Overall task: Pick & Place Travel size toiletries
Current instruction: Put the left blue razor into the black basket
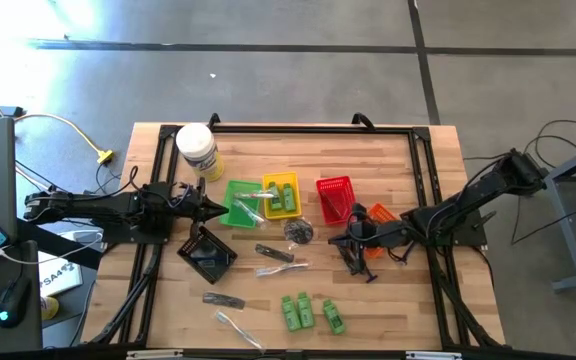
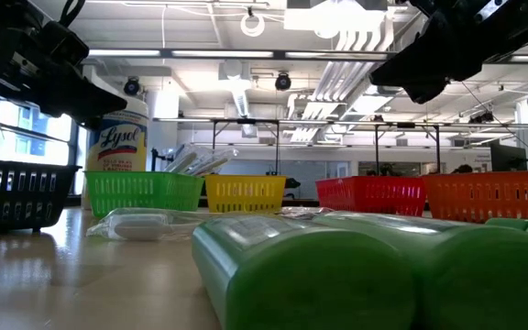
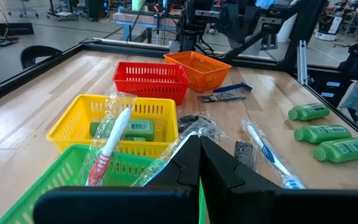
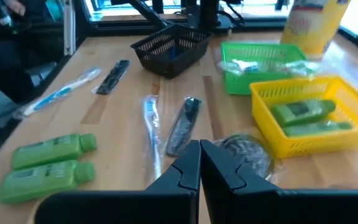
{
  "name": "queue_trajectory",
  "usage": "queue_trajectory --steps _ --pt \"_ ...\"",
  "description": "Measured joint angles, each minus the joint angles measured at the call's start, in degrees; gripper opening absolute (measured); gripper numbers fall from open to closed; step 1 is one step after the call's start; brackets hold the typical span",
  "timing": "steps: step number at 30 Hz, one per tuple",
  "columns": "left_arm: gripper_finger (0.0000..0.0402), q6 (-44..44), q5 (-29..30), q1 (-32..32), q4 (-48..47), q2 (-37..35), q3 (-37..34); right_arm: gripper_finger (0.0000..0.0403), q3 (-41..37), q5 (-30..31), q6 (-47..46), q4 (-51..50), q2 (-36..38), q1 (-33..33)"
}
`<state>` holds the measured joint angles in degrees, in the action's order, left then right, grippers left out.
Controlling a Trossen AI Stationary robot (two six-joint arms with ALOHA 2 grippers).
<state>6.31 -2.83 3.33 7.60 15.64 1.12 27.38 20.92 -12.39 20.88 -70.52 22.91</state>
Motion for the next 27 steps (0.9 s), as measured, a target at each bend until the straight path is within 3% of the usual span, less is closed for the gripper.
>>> queue_trajectory --steps 4,8,15,20,27 --pt "0.0 0.2 0.0 0.0 0.0 0.0 0.0 0.0002 1.4 -1.2 -7.2 -6.7 0.0 1.7" --pt "0.0 1.5 0.0 0.0 -1.2 0.0 0.0 0.0002 7.6 -1.6 -18.8 -24.1 -0.2 6.5" --pt "0.0 1.5 0.0 0.0 -2.1 0.0 0.0 0.0002 19.5 3.8 -40.7 -53.0 -2.1 17.7" --pt "0.0 1.3 0.0 0.0 -1.3 0.0 0.0 0.0002 21.5 4.0 -50.8 -56.8 -4.6 21.5" --pt "0.0 1.1 0.0 0.0 -1.2 0.0 0.0 0.0006 21.5 -5.9 -60.9 -57.0 -11.3 22.9"
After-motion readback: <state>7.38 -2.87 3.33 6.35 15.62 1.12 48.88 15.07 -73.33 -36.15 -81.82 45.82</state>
